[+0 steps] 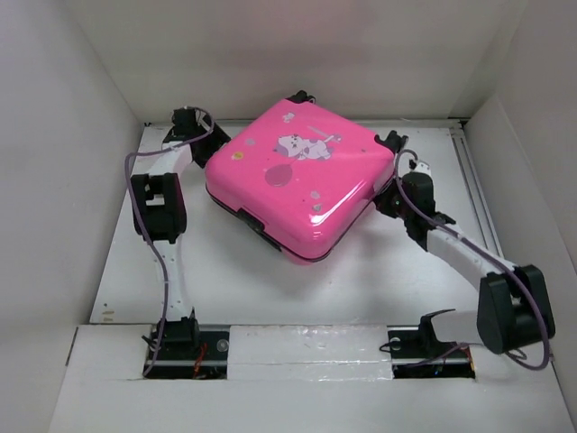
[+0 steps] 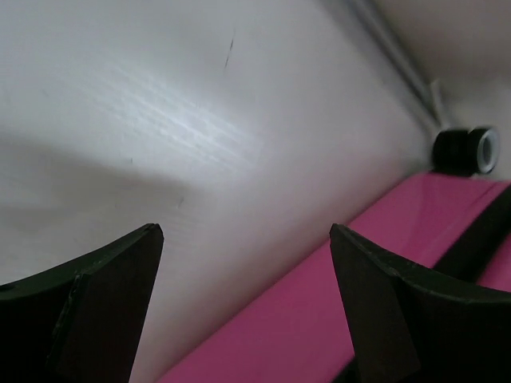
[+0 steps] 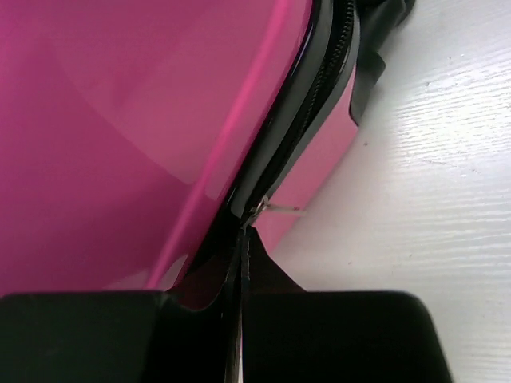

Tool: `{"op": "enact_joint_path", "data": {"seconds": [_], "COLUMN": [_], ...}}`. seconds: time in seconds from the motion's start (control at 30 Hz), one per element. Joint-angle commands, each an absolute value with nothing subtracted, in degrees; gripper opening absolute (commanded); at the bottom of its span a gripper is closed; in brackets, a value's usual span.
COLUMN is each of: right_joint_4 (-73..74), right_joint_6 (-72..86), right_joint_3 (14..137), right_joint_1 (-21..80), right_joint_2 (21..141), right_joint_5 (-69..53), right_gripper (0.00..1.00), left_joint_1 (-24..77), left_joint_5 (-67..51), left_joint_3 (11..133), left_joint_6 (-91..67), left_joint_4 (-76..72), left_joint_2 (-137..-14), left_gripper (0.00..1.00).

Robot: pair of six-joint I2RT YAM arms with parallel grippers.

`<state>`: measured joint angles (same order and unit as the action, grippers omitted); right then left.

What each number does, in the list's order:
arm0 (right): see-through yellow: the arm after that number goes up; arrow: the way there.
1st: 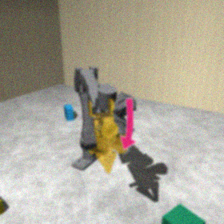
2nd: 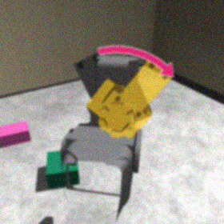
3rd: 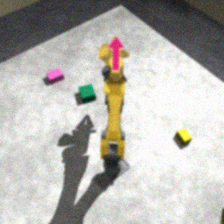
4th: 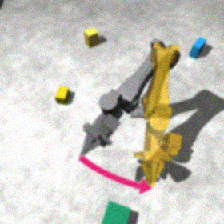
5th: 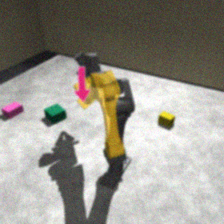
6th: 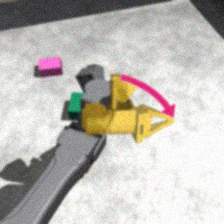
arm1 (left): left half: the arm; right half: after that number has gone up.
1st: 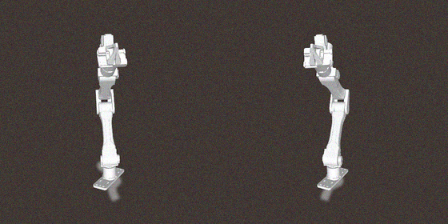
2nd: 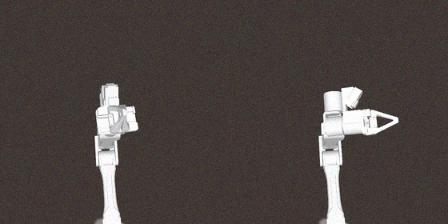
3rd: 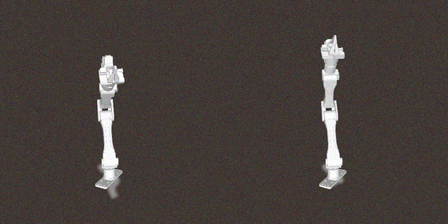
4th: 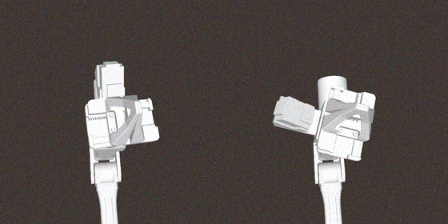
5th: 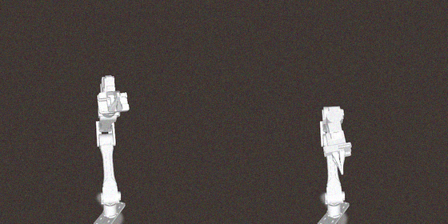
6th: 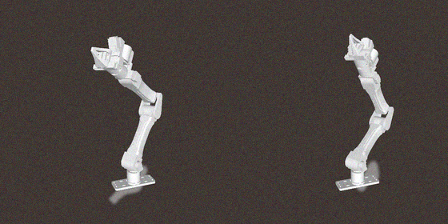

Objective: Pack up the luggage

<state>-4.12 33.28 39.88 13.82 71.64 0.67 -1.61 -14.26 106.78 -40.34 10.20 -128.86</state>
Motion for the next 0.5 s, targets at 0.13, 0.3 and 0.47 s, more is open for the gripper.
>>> {"op": "enact_joint_path", "data": {"seconds": [0.13, 0.3, 0.47], "right_joint_4": [-10.4, -8.0, -6.8], "right_joint_6": [28.0, 25.0, 24.3], "right_joint_3": [54.2, 66.2, 70.1], "right_joint_1": [17.1, 21.5, 22.1], "right_joint_2": [88.7, 97.6, 100.5], "right_joint_5": [-6.4, -12.5, -13.8], "right_gripper": [0.00, 0.00, 0.00], "left_joint_1": [0.4, 0.4, -0.8], "left_joint_5": [-24.7, -17.6, -13.1], "left_joint_3": [90.0, 63.8, 46.1], "left_joint_6": [-42.3, -49.2, -52.9], "left_joint_4": [-2.1, -17.3, -24.8], "left_joint_2": [-120.2, -105.2, -95.3], "left_gripper": [0.80, 0.79, 0.79]}}
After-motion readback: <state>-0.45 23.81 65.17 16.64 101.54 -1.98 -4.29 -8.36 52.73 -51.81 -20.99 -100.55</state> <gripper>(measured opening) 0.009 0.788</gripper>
